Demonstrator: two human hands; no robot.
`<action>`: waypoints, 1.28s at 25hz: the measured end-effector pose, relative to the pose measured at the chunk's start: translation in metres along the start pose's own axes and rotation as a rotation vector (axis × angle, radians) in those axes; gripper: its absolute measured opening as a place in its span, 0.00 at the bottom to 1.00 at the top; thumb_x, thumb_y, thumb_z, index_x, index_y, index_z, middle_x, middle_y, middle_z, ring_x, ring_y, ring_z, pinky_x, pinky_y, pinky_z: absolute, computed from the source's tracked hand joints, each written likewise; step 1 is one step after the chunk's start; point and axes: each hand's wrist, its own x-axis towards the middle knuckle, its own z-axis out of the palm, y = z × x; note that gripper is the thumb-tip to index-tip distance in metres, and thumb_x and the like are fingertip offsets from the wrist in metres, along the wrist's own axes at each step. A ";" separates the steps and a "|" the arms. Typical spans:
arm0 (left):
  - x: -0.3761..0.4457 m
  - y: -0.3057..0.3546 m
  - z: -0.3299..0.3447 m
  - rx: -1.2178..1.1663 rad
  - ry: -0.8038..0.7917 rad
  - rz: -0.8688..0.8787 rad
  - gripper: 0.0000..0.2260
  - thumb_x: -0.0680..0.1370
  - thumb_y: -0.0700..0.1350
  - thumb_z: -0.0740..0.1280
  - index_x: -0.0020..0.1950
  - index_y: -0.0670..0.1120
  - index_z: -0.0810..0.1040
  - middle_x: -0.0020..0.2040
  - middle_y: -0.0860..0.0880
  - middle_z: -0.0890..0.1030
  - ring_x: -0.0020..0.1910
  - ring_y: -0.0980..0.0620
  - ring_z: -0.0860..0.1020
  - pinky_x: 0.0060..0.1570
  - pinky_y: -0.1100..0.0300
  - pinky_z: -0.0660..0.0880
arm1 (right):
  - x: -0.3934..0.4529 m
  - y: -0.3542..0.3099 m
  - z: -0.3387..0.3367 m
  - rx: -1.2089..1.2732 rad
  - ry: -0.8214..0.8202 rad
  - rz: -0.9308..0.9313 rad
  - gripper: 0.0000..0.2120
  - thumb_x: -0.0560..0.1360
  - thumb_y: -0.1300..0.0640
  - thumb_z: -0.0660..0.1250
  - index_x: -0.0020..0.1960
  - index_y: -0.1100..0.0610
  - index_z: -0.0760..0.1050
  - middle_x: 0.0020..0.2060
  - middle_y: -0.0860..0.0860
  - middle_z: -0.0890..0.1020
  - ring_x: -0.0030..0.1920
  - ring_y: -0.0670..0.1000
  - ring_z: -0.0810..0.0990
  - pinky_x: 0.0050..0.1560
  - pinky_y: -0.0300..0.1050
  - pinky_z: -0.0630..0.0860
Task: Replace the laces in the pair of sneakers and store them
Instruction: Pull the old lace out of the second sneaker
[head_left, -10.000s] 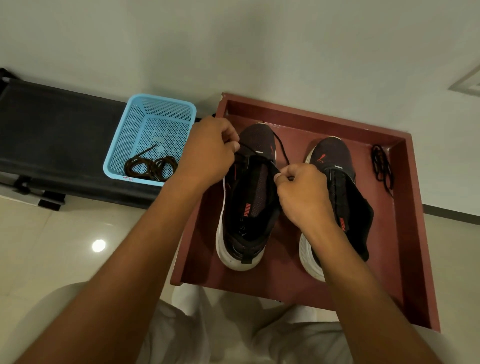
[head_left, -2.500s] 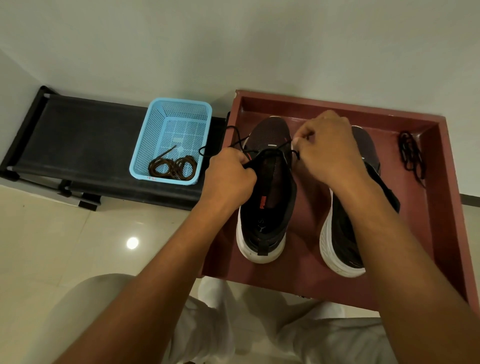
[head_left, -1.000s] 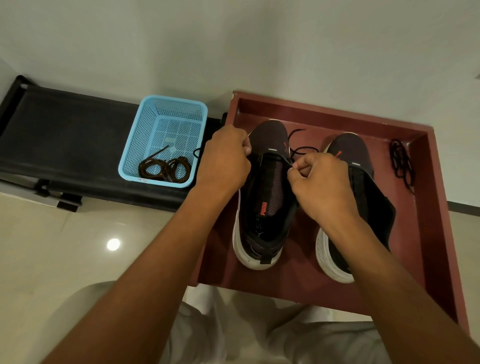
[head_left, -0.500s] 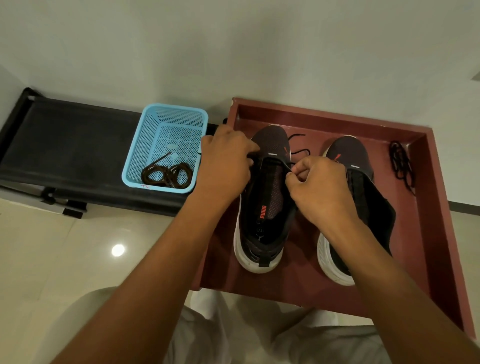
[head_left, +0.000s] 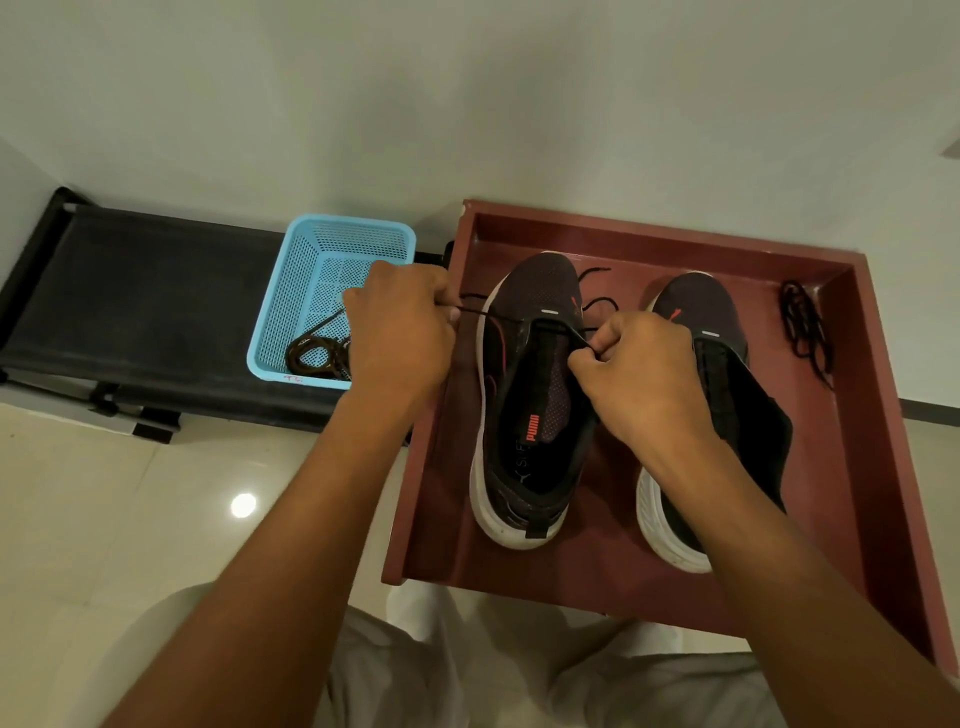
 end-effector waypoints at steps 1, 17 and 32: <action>0.002 -0.009 -0.008 0.013 0.021 -0.071 0.05 0.77 0.41 0.72 0.44 0.49 0.85 0.46 0.49 0.85 0.55 0.44 0.79 0.61 0.43 0.70 | 0.000 0.000 0.000 -0.001 0.004 -0.003 0.07 0.75 0.58 0.72 0.39 0.58 0.80 0.30 0.51 0.82 0.31 0.50 0.81 0.37 0.48 0.82; 0.003 0.023 0.031 0.046 -0.107 0.183 0.05 0.78 0.46 0.72 0.51 0.54 0.87 0.51 0.51 0.84 0.59 0.49 0.75 0.59 0.52 0.64 | 0.001 -0.002 0.003 -0.017 -0.022 -0.054 0.06 0.75 0.56 0.72 0.40 0.55 0.78 0.32 0.51 0.81 0.33 0.53 0.81 0.39 0.51 0.82; 0.013 0.014 0.011 0.124 -0.225 0.185 0.17 0.78 0.46 0.73 0.66 0.57 0.81 0.58 0.51 0.82 0.64 0.45 0.73 0.65 0.45 0.67 | -0.001 -0.007 0.002 -0.048 -0.034 -0.060 0.09 0.75 0.57 0.70 0.39 0.61 0.79 0.31 0.56 0.81 0.31 0.56 0.81 0.36 0.55 0.82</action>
